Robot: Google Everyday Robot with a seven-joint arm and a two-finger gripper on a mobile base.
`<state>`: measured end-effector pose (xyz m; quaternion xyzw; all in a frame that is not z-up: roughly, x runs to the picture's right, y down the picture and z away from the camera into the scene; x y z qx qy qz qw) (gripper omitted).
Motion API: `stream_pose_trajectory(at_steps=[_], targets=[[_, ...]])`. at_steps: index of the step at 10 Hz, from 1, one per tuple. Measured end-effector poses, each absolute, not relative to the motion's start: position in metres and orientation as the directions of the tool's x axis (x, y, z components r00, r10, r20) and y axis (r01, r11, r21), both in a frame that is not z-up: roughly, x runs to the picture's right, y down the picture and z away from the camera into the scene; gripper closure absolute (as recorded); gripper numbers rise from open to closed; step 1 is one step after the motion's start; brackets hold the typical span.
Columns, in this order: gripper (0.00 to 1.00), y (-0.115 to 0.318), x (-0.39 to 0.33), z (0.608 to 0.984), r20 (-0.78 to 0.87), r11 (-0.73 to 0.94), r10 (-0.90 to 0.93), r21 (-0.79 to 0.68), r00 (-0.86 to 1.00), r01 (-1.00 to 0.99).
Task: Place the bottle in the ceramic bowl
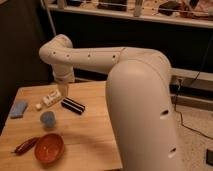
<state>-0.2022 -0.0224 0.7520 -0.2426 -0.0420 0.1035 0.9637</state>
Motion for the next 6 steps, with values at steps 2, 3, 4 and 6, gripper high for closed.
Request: stream_pose_trajectory(at_steps=[2,3,4,6], targets=[[0.35,-0.025,-0.216,0.749,0.207,0.910,0.116,-0.414,0.971,-0.020],[0.35,-0.023,-0.225,0.746,0.300,0.922,0.051,-0.381,0.953,0.071],[0.35,-0.016,-0.236,0.743,0.399,0.919,-0.021,-0.352,0.917,0.175],[0.35,-0.002,-0.255,0.742,0.519,0.891,-0.143,-0.303,0.843,0.338]])
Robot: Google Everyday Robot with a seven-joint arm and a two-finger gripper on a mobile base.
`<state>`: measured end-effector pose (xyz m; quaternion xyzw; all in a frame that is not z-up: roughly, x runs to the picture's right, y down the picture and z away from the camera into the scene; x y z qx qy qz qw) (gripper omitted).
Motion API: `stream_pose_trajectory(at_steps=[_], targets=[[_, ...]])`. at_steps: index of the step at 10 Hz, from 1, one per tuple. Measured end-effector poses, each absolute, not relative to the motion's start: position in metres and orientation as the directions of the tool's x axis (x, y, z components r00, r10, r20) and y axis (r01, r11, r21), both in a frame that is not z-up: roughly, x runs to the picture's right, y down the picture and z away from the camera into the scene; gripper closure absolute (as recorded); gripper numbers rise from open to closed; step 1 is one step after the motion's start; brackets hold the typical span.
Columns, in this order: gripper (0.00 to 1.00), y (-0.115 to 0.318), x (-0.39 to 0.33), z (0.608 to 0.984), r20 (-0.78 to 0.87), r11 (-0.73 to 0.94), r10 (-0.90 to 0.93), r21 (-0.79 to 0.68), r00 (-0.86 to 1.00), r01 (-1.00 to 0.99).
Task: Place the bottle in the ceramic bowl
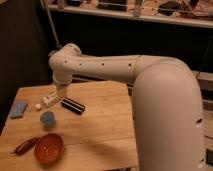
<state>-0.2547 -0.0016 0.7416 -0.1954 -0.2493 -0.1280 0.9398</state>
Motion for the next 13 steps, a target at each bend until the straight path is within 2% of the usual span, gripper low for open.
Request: stream_pose_trajectory(at_steps=[2,5,9,13], targets=[[0.35,0.016,-0.270,0.750,0.589,0.821,-0.279,-0.263,0.758,0.506],[0.35,0.023,-0.289,0.778,0.578,0.719,-0.433,-0.242,0.692,0.652],[0.35,0.005,-0.321,0.803,0.495,0.705,-0.505,-0.236,0.707,0.669],[0.35,0.013,-0.348,0.819,0.478,0.691,-0.531,-0.235,0.700,0.684]])
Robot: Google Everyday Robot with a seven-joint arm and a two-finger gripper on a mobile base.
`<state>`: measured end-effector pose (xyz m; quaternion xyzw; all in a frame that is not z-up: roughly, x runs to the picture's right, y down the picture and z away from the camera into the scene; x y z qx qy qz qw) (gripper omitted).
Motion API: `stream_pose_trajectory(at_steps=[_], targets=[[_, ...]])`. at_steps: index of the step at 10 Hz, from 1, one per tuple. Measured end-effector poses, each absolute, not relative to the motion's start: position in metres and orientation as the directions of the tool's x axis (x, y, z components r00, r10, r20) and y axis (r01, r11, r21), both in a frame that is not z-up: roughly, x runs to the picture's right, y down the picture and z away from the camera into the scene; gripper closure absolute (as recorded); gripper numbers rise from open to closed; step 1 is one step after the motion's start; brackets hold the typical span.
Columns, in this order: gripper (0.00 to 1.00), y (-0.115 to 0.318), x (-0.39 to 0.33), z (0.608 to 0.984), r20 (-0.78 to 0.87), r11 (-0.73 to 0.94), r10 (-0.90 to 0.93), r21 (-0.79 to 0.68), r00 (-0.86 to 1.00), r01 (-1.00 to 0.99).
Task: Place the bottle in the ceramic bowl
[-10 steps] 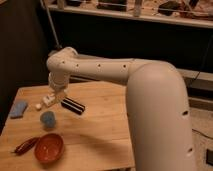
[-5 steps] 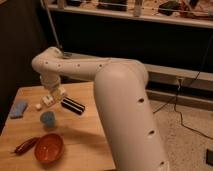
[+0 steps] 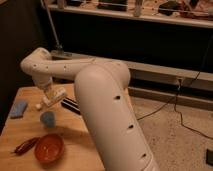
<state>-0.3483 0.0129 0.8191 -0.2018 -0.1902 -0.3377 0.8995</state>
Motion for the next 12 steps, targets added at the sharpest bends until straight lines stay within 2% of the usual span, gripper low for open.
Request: stream_pose_trajectory(at_steps=[5,12], targets=[[0.35,0.030,-0.370,0.850,0.481,0.653,-0.564,-0.238,0.671,0.719],[0.35,0.031,-0.372,0.887,0.474,0.646,-0.549,-0.281,0.688,0.709]])
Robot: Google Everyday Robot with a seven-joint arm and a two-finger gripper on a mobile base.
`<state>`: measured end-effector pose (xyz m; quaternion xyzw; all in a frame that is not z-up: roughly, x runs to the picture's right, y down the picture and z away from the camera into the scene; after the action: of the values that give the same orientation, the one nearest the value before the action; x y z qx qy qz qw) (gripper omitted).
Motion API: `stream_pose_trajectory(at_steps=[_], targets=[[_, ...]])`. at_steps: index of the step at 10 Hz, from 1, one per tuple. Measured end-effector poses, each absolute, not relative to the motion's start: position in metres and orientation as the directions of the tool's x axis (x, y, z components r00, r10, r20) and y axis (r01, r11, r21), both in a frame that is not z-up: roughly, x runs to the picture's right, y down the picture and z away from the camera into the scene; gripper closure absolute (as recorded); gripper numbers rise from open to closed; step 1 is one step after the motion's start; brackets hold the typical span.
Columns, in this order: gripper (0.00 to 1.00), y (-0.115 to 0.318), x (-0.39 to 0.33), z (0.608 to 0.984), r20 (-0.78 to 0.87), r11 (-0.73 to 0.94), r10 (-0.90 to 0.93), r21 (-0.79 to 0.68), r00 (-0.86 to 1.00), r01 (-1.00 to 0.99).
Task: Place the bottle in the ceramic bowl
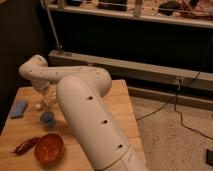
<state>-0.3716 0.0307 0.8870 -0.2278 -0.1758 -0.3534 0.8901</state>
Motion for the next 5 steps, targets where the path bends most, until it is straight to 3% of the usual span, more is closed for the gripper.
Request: stream_pose_trajectory(at_steps=[5], targets=[[0.35,0.041,-0.370,0.902,0.469,0.637,-0.534,-0.324,0.704,0.699]])
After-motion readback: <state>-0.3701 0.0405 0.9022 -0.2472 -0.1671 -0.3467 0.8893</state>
